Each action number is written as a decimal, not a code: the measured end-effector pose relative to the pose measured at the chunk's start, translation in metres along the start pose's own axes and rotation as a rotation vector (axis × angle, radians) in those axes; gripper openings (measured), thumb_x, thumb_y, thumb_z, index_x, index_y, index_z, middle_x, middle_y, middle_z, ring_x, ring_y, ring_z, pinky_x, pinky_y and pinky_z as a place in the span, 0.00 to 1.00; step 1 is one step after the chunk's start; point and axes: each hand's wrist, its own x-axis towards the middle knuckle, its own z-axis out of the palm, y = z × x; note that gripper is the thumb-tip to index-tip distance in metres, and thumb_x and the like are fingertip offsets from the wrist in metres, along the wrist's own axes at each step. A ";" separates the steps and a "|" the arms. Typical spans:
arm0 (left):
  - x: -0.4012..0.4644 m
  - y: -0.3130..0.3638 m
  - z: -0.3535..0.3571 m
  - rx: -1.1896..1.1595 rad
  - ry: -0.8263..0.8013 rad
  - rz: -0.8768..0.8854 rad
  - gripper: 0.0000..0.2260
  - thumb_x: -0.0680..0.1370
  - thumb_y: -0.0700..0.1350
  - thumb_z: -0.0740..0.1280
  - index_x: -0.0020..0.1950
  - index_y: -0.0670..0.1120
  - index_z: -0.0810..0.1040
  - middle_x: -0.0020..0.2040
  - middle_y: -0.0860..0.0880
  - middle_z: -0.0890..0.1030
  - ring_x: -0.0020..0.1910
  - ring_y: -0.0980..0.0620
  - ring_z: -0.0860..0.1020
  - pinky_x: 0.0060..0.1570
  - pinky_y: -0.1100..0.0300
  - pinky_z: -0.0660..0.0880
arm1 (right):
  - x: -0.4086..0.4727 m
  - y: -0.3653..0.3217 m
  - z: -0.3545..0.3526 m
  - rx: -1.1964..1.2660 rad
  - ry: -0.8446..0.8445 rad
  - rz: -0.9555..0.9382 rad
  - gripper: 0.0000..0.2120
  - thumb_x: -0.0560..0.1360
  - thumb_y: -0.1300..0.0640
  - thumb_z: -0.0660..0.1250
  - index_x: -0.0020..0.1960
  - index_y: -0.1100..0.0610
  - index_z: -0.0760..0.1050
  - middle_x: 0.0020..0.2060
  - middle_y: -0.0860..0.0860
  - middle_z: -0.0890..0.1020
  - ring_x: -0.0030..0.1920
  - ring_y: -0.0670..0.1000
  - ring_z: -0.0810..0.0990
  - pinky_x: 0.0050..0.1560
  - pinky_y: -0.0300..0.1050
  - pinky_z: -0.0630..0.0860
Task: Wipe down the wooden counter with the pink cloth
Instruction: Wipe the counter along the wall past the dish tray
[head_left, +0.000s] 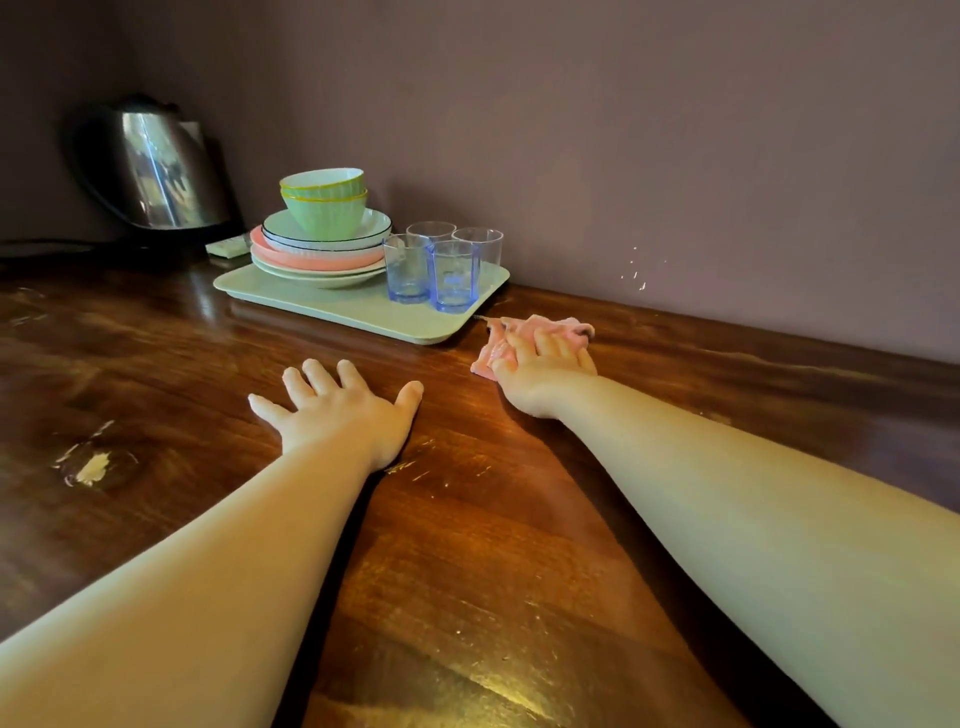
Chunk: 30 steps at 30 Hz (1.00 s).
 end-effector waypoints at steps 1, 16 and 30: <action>0.000 0.000 -0.001 -0.001 -0.007 0.004 0.44 0.71 0.76 0.39 0.79 0.51 0.47 0.79 0.43 0.47 0.77 0.40 0.44 0.69 0.32 0.41 | 0.001 -0.002 -0.004 0.010 -0.003 0.013 0.26 0.86 0.44 0.41 0.82 0.46 0.41 0.82 0.55 0.47 0.80 0.64 0.44 0.79 0.61 0.48; 0.001 0.000 0.003 -0.013 0.014 0.009 0.43 0.71 0.76 0.39 0.79 0.51 0.48 0.79 0.43 0.47 0.78 0.40 0.44 0.69 0.33 0.42 | -0.015 -0.011 -0.006 0.027 -0.011 -0.063 0.26 0.85 0.44 0.41 0.82 0.43 0.43 0.82 0.54 0.46 0.80 0.64 0.42 0.79 0.60 0.47; 0.003 0.000 0.003 -0.018 0.001 0.004 0.34 0.78 0.67 0.42 0.79 0.51 0.47 0.80 0.43 0.46 0.78 0.41 0.43 0.70 0.33 0.40 | -0.054 -0.010 0.013 0.069 -0.028 -0.199 0.27 0.84 0.43 0.41 0.82 0.43 0.43 0.82 0.52 0.43 0.81 0.58 0.39 0.79 0.58 0.41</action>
